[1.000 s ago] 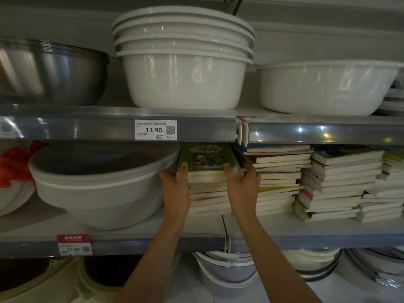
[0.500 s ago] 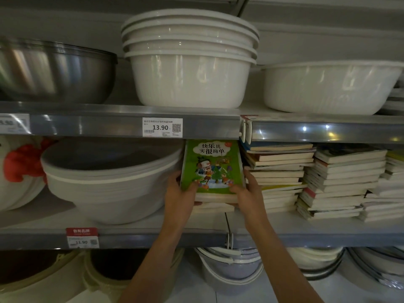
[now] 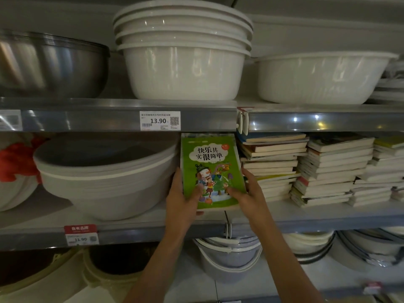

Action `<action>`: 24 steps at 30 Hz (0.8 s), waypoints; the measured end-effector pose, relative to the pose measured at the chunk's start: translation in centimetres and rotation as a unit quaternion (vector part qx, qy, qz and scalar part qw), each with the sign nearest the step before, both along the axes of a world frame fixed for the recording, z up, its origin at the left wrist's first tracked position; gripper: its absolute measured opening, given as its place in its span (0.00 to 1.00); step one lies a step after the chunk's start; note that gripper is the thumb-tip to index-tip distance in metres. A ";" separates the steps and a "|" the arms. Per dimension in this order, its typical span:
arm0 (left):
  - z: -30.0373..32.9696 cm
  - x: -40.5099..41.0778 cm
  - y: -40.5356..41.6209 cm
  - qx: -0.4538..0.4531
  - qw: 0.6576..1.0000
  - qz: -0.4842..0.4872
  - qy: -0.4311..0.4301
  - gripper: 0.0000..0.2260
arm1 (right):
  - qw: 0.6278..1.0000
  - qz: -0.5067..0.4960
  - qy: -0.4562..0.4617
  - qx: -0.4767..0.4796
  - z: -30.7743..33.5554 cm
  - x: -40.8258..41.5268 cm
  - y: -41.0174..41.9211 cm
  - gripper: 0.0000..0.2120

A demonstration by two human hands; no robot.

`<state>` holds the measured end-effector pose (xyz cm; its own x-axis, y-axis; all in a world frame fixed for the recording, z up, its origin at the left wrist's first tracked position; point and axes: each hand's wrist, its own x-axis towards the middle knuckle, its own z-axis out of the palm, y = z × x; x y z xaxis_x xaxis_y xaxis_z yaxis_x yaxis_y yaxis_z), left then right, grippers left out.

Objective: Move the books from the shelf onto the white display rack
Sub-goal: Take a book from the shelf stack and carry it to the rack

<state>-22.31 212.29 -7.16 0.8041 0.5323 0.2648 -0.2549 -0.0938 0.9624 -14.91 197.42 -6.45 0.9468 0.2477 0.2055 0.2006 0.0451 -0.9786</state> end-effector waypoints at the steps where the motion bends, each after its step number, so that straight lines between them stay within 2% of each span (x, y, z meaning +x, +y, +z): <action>1: -0.4 -0.4 -0.3 0.011 1.000 0.009 -0.018 0.23 | 1.000 -0.003 0.001 -0.001 -0.2 -0.3 -0.2 0.27; 6: -2.1 -2.2 -1.2 0.034 0.998 0.021 -0.049 0.29 | 0.999 -0.026 -0.039 0.004 -2.1 -3.5 -1.4 0.27; 12: -3.7 -5.5 -3.5 0.047 0.998 -0.020 -0.029 0.36 | 0.991 -0.111 -0.078 -0.006 -4.0 -8.7 -4.1 0.30; 18: -4.8 -8.6 -7.8 0.121 0.992 -0.026 -0.003 0.37 | 0.979 -0.167 -0.112 -0.036 -5.3 -12.7 -8.8 0.31; 24: -4.8 -10.1 -15.3 0.153 0.986 -0.066 -0.026 0.35 | 0.972 -0.199 -0.120 -0.040 -5.8 -15.7 -16.5 0.33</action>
<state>-32.43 196.98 -11.97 0.8421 0.3115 0.4403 -0.3336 -0.3407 0.8790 -30.62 180.92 -12.28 0.8979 -0.1042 0.4278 0.4099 -0.1570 -0.8985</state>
